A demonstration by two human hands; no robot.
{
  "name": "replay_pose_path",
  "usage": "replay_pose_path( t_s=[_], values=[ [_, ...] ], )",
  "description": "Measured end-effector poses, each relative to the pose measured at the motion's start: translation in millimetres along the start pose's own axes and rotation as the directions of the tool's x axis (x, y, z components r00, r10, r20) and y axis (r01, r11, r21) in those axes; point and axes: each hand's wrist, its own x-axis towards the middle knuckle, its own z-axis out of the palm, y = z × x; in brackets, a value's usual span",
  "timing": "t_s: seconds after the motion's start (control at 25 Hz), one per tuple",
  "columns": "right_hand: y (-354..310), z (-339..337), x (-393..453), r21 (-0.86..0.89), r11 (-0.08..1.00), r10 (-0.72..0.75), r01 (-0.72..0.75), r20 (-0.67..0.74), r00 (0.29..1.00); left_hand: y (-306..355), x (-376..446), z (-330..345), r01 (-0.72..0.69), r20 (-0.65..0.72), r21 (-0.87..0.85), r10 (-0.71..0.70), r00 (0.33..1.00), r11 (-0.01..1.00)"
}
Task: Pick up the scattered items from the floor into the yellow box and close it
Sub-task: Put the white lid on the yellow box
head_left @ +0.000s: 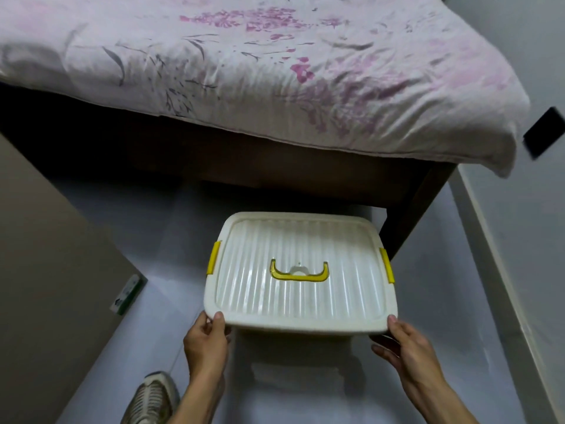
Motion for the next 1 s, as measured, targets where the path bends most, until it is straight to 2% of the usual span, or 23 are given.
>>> replay_pose_path(
  t_s=[0.16,0.36,0.48,0.6,0.76,1.0],
  values=[
    [-26.8,32.4,41.2,-0.013,1.000,-0.022,0.022,-0.008,1.000,44.5,53.2,33.8,-0.037,0.071,0.000,0.037,0.997,0.999],
    [-74.4,84.3,121.4,0.020,0.997,-0.080,0.081,-0.037,0.996,105.4,134.4,107.8,0.012,0.203,-0.084,0.005,0.979,0.996],
    [-99.8,111.9,165.2,0.036,0.995,-0.091,0.095,-0.089,0.992,131.2,171.6,149.9,0.037,0.207,-0.100,-0.015,0.978,0.994],
    [-111.6,125.7,194.6,0.039,0.993,-0.106,0.110,-0.083,0.991,145.4,198.3,176.0,-0.021,0.248,-0.079,0.040,0.968,0.997],
    [-119.5,133.9,214.7,0.067,0.991,-0.111,0.116,-0.070,0.991,154.4,225.3,192.5,-0.027,0.247,0.025,0.020,0.969,0.999],
    [-125.2,134.9,225.6,0.056,0.993,-0.102,0.107,-0.088,0.991,154.2,242.5,203.2,0.022,0.204,-0.015,-0.018,0.979,1.000]
  ],
)
